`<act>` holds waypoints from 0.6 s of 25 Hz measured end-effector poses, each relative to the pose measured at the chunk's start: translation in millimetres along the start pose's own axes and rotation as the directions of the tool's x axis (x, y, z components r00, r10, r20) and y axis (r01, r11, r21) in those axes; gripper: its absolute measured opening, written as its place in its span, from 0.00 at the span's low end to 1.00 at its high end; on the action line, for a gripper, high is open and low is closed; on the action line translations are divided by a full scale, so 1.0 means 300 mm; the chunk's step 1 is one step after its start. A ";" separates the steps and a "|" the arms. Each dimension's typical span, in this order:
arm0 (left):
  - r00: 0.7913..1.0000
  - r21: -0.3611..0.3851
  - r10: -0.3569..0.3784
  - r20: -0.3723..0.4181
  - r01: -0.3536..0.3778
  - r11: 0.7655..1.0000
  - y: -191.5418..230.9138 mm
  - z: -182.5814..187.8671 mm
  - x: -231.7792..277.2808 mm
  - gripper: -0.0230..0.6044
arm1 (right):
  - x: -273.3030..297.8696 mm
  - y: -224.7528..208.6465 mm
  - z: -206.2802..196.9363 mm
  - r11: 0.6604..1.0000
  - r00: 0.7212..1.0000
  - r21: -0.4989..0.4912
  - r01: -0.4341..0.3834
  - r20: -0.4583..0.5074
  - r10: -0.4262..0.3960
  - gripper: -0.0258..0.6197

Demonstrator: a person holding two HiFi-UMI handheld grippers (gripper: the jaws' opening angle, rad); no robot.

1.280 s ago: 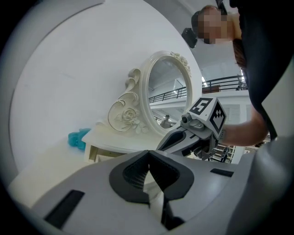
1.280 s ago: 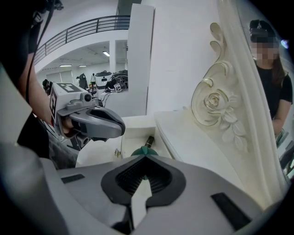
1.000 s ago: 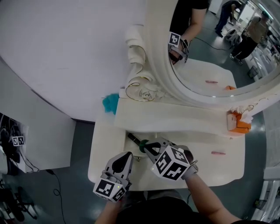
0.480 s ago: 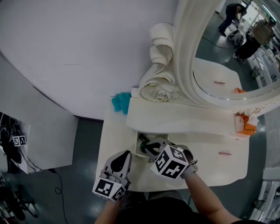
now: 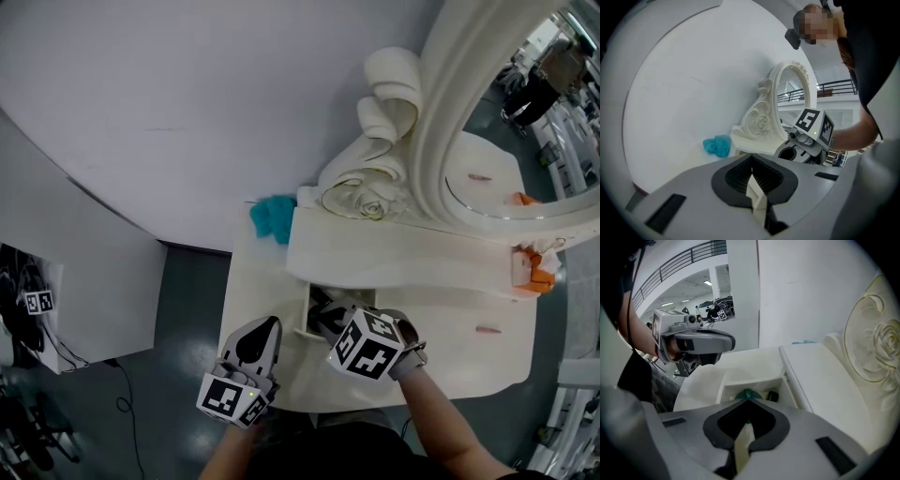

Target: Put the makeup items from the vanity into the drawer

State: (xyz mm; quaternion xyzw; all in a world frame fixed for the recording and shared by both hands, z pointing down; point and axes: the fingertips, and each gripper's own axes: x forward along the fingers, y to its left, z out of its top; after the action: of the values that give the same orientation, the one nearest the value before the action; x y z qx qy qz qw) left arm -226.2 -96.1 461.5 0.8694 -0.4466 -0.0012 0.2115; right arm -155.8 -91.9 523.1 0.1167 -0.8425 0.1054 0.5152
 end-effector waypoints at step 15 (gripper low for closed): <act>1.000 -0.016 -0.006 0.006 0.006 1.000 0.054 0.005 -0.009 0.06 | 0.020 -0.007 0.000 0.999 0.999 0.042 -0.020 -0.036 0.022 0.08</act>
State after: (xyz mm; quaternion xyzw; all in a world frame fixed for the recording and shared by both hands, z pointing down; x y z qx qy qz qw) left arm -240.6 -102.8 465.5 0.8690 -0.4445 -0.0080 0.2173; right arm -157.8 -94.4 528.7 0.1165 -0.8319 0.1302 0.5267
